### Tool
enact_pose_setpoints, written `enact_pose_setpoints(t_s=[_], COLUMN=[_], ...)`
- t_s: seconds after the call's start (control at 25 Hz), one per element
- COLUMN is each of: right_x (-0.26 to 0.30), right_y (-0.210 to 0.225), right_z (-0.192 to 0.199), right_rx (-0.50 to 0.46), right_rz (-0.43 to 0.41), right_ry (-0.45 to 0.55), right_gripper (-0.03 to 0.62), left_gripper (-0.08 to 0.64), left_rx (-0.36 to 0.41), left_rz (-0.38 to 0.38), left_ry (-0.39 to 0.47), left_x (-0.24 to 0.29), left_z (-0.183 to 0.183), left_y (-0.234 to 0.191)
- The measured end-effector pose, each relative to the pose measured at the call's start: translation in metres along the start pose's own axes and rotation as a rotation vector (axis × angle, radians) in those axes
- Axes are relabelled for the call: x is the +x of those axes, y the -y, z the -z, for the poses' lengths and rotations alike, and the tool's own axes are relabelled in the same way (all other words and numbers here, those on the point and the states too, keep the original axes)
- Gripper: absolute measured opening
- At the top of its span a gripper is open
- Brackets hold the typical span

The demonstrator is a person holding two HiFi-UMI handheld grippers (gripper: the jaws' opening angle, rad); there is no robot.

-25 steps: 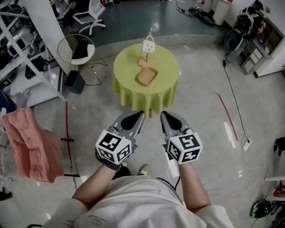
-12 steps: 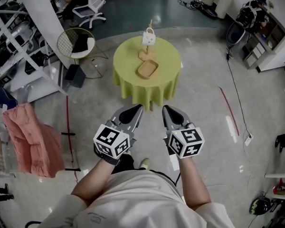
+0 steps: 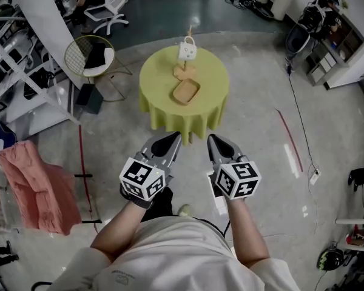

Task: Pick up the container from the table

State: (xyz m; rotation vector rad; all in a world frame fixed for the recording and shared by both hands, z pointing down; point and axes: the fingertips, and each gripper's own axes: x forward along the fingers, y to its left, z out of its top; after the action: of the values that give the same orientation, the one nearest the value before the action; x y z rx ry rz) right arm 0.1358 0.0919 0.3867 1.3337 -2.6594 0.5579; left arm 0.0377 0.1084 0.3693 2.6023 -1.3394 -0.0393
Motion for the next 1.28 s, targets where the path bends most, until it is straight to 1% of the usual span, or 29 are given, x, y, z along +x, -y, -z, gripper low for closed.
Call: enact_pose_setpoints(t_s=[0.28,0.44,0.56,0.72,0.92,1.12,1.28], right_x=[0.072,0.118,0.151,0.186,0.22,0.252,0.282], right_y=[0.015,0.026,0.039,0.056,0.076,0.106,0.137], right_z=[-0.01,-0.01,-0.007,0.007,0.028,0.048,0.07], right_rx=[0.031,0.053,0.085,0.144,0.228,0.308,0.368], right_rz=[0.033,0.075,0.122,0.191,0.229,0.259,0.29], right_ry=[-0.027,-0.053,-0.07,-0.106,-0.156,-0.197,-0.233], right_gripper=[0.011,0.011,0.011,0.012,0.012,0.014,0.017], left_gripper=[0.006,0.006,0.006,0.006,0.006,0.006,0.006], left_rx=[0.004,0.005,0.008,0.009,0.007,0.003,0.007], left_rz=[0.03,0.059,0.091,0.135,0.175,0.199,0.191], left_ry=[-0.023,-0.036,-0.049,-0.064,-0.081,-0.111,-0.139], left_x=[0.04,0.063,0.08,0.099,0.123,0.148,0.168], left_z=[-0.002,-0.003,0.001,0.009,0.023,0.042,0.055], left_y=[-0.063,-0.104,-0.133,-0.163,-0.187,-0.203,-0.219])
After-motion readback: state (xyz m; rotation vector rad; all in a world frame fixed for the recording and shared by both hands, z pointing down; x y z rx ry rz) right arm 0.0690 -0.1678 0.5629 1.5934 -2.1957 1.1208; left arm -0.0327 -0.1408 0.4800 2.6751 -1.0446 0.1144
